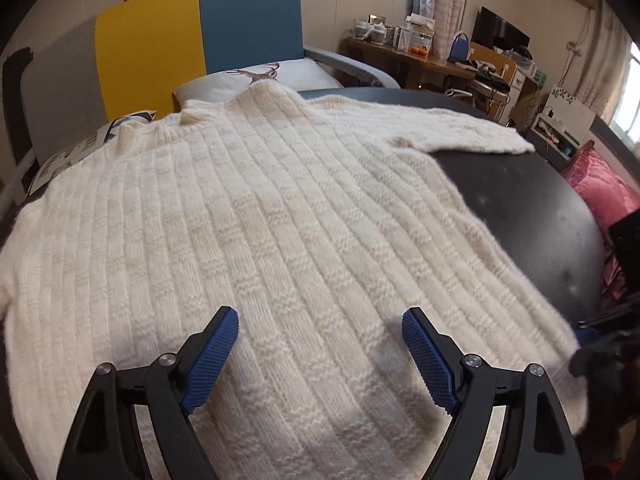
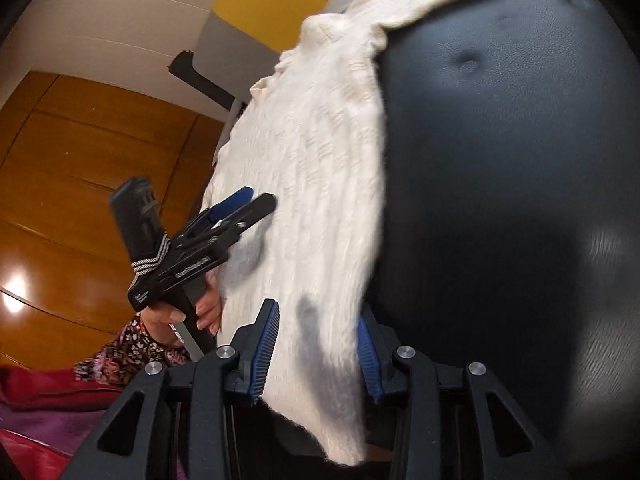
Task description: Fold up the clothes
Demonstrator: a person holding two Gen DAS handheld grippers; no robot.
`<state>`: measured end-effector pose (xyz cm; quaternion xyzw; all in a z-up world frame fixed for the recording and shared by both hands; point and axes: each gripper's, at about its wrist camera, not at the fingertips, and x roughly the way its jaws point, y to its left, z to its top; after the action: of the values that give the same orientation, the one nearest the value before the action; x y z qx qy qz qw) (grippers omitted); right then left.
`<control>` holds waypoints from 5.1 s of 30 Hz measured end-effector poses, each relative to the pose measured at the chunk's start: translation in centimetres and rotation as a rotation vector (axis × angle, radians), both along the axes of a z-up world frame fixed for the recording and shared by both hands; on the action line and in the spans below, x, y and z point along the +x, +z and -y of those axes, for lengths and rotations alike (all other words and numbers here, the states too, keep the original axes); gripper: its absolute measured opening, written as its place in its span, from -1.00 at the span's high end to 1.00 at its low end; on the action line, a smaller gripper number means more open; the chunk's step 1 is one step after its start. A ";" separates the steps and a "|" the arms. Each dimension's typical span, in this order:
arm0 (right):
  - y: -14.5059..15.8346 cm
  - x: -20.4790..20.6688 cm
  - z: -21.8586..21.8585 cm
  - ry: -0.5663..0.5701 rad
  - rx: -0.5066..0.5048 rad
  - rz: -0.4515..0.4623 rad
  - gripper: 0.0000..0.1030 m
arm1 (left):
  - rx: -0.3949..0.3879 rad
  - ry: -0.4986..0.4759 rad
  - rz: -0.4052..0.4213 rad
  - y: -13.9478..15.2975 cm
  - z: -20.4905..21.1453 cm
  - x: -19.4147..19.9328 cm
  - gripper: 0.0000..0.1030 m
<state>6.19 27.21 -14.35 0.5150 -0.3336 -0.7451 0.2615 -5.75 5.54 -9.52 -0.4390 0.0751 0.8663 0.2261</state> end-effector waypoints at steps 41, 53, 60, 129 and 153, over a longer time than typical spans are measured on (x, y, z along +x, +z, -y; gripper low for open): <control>3.9 -36.9 11.2 0.122 0.886 -0.345 0.90 | -0.261 0.475 -0.137 1.8 16.0 -23.3 -0.68; 4.3 -35.7 7.0 -0.072 0.714 -0.303 0.71 | -0.201 0.544 -0.086 0.5 18.1 -23.9 -0.86; 7.7 -28.2 -3.1 -0.229 0.555 -0.243 0.55 | -0.017 0.469 -0.119 3.4 14.4 -18.5 -0.86; 15.8 -22.3 -18.6 -0.730 0.099 -0.326 0.87 | 0.010 0.267 -0.082 3.4 2.0 -13.1 -0.97; 2.8 -27.4 14.5 -0.007 0.350 -0.254 0.79 | 0.251 0.524 0.109 1.5 14.6 -13.8 -0.97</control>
<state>-21.19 12.71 -11.52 0.4533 -0.1651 -0.8515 0.2055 -19.53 -9.08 -7.98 -0.4581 -0.1609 0.8728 0.0508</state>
